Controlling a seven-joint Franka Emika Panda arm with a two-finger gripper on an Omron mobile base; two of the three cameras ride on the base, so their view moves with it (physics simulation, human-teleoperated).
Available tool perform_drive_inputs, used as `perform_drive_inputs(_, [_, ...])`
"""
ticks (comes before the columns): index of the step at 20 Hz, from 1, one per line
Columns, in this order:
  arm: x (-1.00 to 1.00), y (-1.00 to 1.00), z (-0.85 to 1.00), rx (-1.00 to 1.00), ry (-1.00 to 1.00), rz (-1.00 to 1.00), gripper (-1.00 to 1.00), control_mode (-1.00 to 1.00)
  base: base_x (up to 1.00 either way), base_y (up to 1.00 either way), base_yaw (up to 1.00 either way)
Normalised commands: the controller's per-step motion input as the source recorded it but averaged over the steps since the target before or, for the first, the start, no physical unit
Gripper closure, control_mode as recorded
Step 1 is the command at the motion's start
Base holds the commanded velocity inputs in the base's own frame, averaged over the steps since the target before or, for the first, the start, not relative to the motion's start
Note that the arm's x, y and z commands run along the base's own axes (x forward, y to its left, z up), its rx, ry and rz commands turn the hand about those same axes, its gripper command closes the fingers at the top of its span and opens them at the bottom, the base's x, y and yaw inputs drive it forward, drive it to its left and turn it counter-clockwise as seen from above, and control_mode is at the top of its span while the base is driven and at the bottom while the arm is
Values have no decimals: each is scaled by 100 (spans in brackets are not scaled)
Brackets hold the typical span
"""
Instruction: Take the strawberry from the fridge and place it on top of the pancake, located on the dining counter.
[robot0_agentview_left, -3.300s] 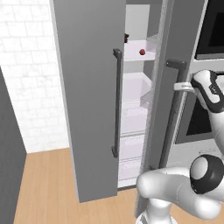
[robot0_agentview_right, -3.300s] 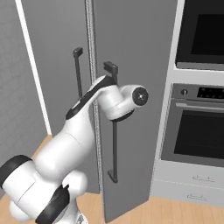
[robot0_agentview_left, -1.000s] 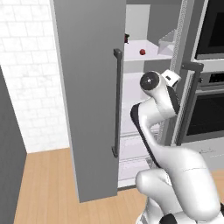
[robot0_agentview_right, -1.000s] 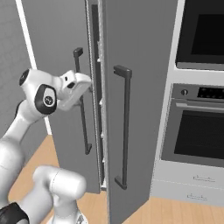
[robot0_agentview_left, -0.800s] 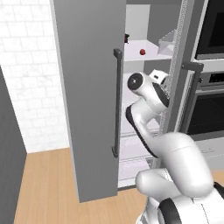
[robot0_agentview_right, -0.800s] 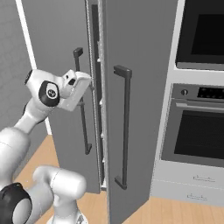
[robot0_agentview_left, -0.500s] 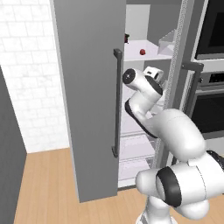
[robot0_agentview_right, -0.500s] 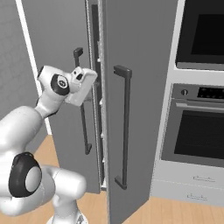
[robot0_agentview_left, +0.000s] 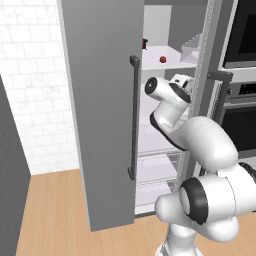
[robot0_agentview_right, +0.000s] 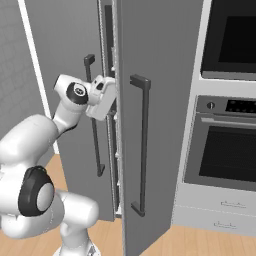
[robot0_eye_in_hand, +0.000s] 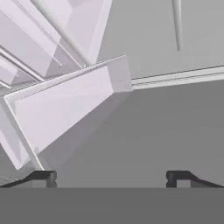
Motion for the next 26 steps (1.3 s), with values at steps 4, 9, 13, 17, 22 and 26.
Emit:
perform_drive_inputs(4, [-41,-52,0,-8,0,-11,-100,-100,0,0,0])
perform_drive_inputs(9, [-67,-69,0,-2,0,-15,-100,-100,0,0,0])
perform_drive_inputs(13, [-67,-82,7,0,0,-16,-100,-100,0,0,0])
perform_drive_inputs(17, [-16,-100,8,0,0,-5,-100,-100,0,0,0])
perform_drive_inputs(22, [-2,-96,0,5,-11,0,-100,-100,0,0,0])
perform_drive_inputs(26, [0,-51,0,8,-3,5,-100,-100,0,0,0])
